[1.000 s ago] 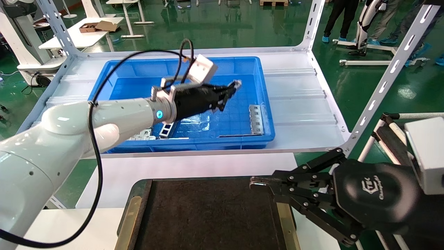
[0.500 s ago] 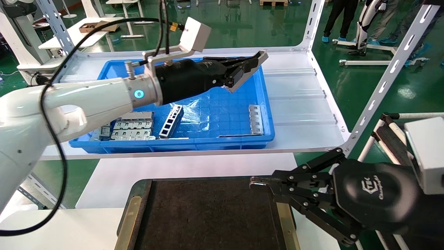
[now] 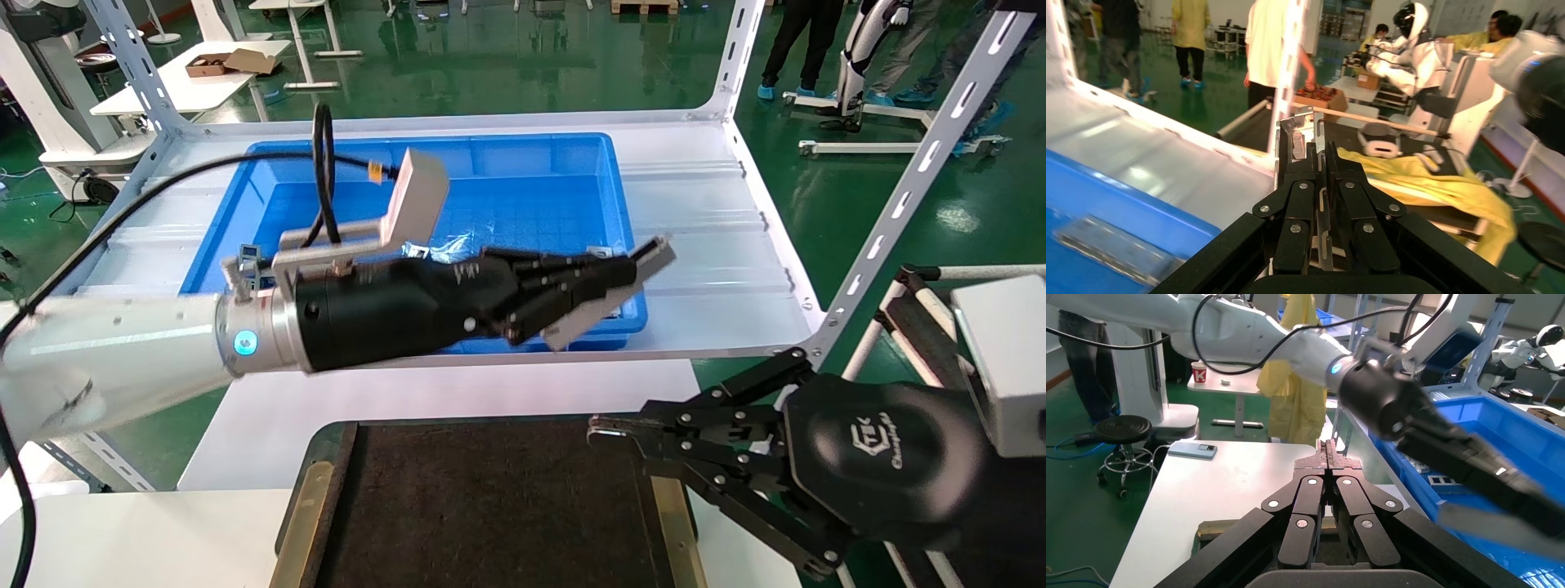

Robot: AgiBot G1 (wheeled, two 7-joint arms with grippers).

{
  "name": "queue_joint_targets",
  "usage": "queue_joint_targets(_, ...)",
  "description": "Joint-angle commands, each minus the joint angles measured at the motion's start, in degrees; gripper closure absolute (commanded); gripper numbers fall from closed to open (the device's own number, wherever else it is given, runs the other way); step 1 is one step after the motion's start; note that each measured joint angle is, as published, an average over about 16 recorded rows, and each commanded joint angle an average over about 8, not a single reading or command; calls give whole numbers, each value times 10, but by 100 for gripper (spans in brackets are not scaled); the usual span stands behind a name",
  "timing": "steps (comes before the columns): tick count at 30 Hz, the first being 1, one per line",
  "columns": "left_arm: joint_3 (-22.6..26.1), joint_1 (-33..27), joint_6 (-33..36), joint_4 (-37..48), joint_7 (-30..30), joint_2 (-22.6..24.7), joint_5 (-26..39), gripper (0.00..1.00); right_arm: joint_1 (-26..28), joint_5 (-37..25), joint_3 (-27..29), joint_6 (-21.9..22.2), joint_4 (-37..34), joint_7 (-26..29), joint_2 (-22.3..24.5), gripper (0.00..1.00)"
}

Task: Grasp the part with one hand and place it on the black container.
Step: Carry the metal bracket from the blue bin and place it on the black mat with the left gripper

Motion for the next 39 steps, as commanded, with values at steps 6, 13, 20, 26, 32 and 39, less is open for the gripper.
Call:
queue_joint_targets(6,8,107,-76,-173,-48,-80,-16,100,0,0,0,0,0,0,0,100)
queue_joint_targets(13,23,212,-247,-319,-76,-141,-9,100,0,0,0,0,0,0,0,100)
queue_joint_targets(20,38,297,-383,-367,-69,-144,4,100,0,1,-1,0,0,0,0,100)
queue_joint_targets(26,35,356,-490,-367,-57,-110,3,100,0,1,-1,0,0,0,0,100)
queue_joint_targets(32,26,395,-614,-364,-70,-54,-16,100,0,1,-1,1,0,-1,0,100)
queue_joint_targets(39,28,406,-733,-358,-84,1,-32,100,0,1,-1,1,0,-1,1,100)
